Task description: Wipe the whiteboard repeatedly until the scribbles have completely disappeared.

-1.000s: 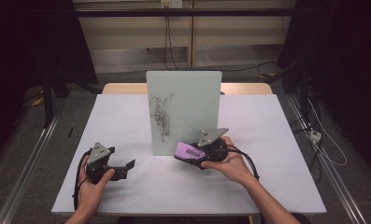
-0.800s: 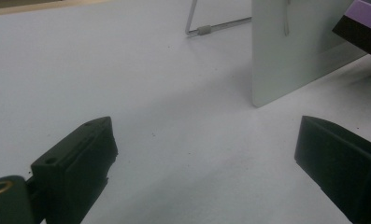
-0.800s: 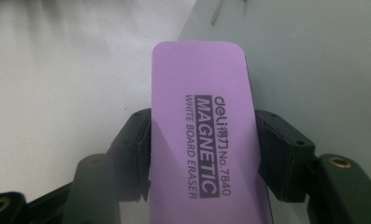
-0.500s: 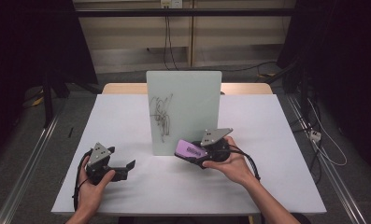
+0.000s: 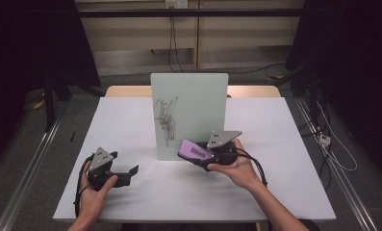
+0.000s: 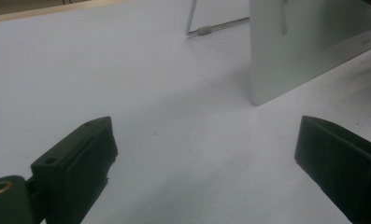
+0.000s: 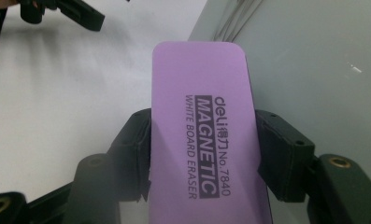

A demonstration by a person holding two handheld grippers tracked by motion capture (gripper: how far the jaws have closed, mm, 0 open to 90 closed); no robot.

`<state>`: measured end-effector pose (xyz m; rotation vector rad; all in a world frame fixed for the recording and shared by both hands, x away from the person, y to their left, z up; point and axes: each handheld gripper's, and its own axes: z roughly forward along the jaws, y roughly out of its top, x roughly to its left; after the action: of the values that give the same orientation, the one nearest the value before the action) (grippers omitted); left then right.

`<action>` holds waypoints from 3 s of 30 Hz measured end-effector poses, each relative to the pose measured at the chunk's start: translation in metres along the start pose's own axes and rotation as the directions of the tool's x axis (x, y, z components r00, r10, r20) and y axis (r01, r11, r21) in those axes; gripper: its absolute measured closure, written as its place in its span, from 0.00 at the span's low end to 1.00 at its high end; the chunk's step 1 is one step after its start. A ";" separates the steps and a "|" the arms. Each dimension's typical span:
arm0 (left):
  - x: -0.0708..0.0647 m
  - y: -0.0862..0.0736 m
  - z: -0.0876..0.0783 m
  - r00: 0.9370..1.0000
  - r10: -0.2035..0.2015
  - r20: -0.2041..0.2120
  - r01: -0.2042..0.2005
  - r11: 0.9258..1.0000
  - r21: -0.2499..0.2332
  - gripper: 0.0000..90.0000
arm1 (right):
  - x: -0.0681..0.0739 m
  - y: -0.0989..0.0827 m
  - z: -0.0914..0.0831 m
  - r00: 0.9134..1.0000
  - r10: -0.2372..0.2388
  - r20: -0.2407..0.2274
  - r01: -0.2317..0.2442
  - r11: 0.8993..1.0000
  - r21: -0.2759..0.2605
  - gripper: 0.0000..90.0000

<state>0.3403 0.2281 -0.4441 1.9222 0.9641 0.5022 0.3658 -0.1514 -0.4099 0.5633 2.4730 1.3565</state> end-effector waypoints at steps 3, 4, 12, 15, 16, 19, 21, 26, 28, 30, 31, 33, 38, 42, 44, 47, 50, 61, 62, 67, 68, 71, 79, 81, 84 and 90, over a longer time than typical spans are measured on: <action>0.000 0.000 0.000 1.000 0.001 -0.005 -0.001 1.000 0.003 0.06 | 0.001 0.005 -0.004 1.000 -0.006 0.006 0.006 1.000 -0.022 0.46; 0.001 0.000 0.001 1.000 0.002 -0.004 -0.002 1.000 0.006 0.06 | 0.001 0.007 -0.005 1.000 -0.010 0.008 0.010 1.000 -0.026 0.46; 0.001 -0.001 0.001 1.000 0.004 -0.003 -0.004 1.000 0.007 0.06 | -0.003 0.025 -0.006 0.999 -0.038 0.014 0.039 0.997 -0.064 0.46; 0.002 -0.002 0.000 1.000 -0.005 -0.007 0.005 1.000 0.007 0.06 | -0.005 0.030 -0.004 0.999 -0.042 0.020 0.043 0.996 -0.076 0.46; 0.002 -0.001 0.000 1.000 -0.003 -0.008 0.003 1.000 0.006 0.06 | -0.006 0.032 -0.004 0.999 -0.039 0.022 0.041 0.996 -0.084 0.46; 0.003 0.000 0.001 1.000 -0.019 -0.008 0.019 1.000 0.002 0.06 | -0.006 0.039 -0.004 0.998 -0.045 0.033 0.048 0.994 -0.096 0.46; 0.003 0.000 0.001 1.000 -0.023 -0.015 0.023 1.000 0.003 0.06 | -0.007 0.043 -0.005 0.998 -0.043 0.037 0.047 0.993 -0.105 0.46; 0.002 0.000 -0.001 1.000 -0.011 -0.019 0.011 1.000 0.004 0.06 | -0.009 0.054 -0.007 0.997 -0.064 0.045 0.069 0.990 -0.121 0.46; 0.003 0.000 -0.001 1.000 -0.011 -0.022 0.011 1.000 0.004 0.06 | -0.011 0.059 -0.008 0.996 -0.069 0.053 0.076 0.987 -0.139 0.46; 0.004 0.000 0.000 1.000 -0.013 -0.019 0.013 1.000 0.005 0.06 | -0.012 0.063 -0.008 0.996 -0.069 0.059 0.077 0.985 -0.157 0.46; 0.005 0.000 0.000 1.000 -0.017 -0.019 0.017 1.000 0.007 0.06 | -0.012 0.066 -0.008 0.996 -0.072 0.060 0.081 0.984 -0.160 0.46; 0.005 0.000 0.001 1.000 -0.024 -0.016 0.024 1.000 0.002 0.06 | -0.012 0.071 -0.007 0.994 -0.082 0.065 0.092 0.983 -0.159 0.46; 0.005 0.000 0.002 1.000 -0.013 -0.009 0.013 1.000 0.007 0.06 | -0.013 0.086 -0.005 0.991 -0.108 0.079 0.119 0.980 -0.159 0.46; 0.004 0.000 0.000 1.000 -0.003 0.000 0.003 1.000 0.002 0.06 | -0.013 0.093 -0.003 0.989 -0.113 0.093 0.127 0.978 -0.168 0.46; 0.004 0.000 0.000 1.000 -0.005 0.003 0.005 1.000 -0.003 0.06 | -0.013 0.097 -0.001 0.988 -0.119 0.097 0.134 0.976 -0.170 0.46; 0.004 0.000 -0.001 1.000 0.003 0.008 -0.003 1.000 0.000 0.06 | -0.013 0.102 0.002 0.987 -0.125 0.103 0.142 0.974 -0.176 0.46; 0.004 0.000 -0.002 1.000 0.001 0.011 -0.001 1.000 -0.004 0.06 | -0.016 0.108 0.002 0.985 -0.124 0.117 0.144 0.971 -0.191 0.46; 0.004 0.001 -0.002 1.000 0.001 0.009 -0.001 1.000 -0.004 0.06 | -0.033 0.112 -0.004 0.979 -0.097 0.177 0.132 0.971 -0.199 0.46; 0.004 0.001 -0.001 1.000 -0.002 0.008 0.002 1.000 -0.004 0.06 | -0.034 0.112 -0.005 0.979 -0.095 0.181 0.131 0.970 -0.203 0.46; 0.004 0.001 -0.002 1.000 -0.002 0.007 0.002 1.000 -0.004 0.06 | -0.037 0.116 -0.008 0.974 -0.090 0.207 0.133 0.969 -0.206 0.46; 0.004 0.001 -0.002 1.000 -0.001 0.006 0.001 1.000 -0.003 0.06 | -0.038 0.117 -0.009 0.973 -0.095 0.212 0.139 0.969 -0.203 0.46; 0.004 0.000 -0.001 1.000 0.002 0.008 -0.002 1.000 -0.001 0.06 | -0.042 0.121 -0.009 0.968 -0.100 0.230 0.145 0.972 -0.187 0.46; 0.004 0.000 0.000 1.000 -0.001 0.010 0.001 1.000 0.001 0.06 | -0.041 0.123 -0.006 0.961 -0.108 0.254 0.152 0.975 -0.162 0.46; 0.004 0.000 -0.001 1.000 0.007 0.011 -0.007 1.000 0.004 0.06 | -0.040 0.123 -0.005 0.958 -0.116 0.261 0.161 0.975 -0.156 0.46; 0.005 0.000 -0.001 1.000 0.007 -0.001 -0.007 1.000 0.003 0.06 | -0.039 0.122 -0.004 0.956 -0.123 0.268 0.168 0.974 -0.154 0.46; 0.005 0.000 -0.001 1.000 -0.002 0.002 0.002 1.000 0.002 0.06 | -0.035 0.121 0.003 0.957 -0.132 0.258 0.169 0.978 -0.126 0.46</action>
<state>0.3426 0.2321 -0.4440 1.9232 0.9653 0.4983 0.4231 -0.1060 -0.3078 0.4678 2.1505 1.3074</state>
